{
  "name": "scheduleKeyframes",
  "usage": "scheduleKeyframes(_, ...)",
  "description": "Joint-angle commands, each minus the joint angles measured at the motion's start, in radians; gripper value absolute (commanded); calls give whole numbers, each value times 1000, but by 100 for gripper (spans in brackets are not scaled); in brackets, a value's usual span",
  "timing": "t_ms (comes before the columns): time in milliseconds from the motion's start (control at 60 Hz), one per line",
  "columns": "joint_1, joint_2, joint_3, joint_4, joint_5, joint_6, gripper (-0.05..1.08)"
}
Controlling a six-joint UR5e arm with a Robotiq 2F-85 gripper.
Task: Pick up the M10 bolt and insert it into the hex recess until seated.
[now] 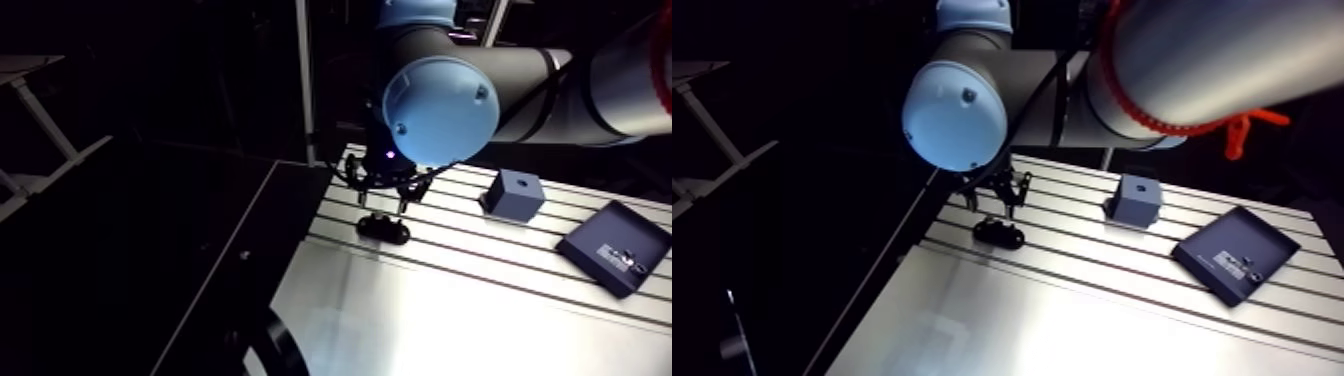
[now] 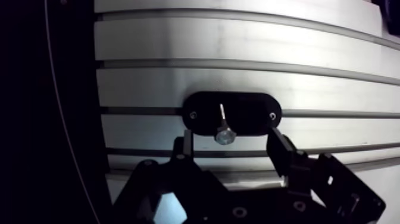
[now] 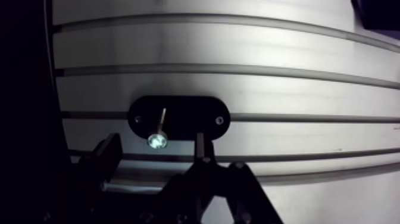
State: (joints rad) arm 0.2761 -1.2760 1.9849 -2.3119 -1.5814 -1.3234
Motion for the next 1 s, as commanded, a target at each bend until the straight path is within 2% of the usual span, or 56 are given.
scheduleKeyframes(17,-1,11,1,-2,1,2,32)
scheduleKeyframes(500,-1,21,2,-25,-1,2,44)
scheduleKeyframes(1000,-1,24,10,-31,2,3,50)
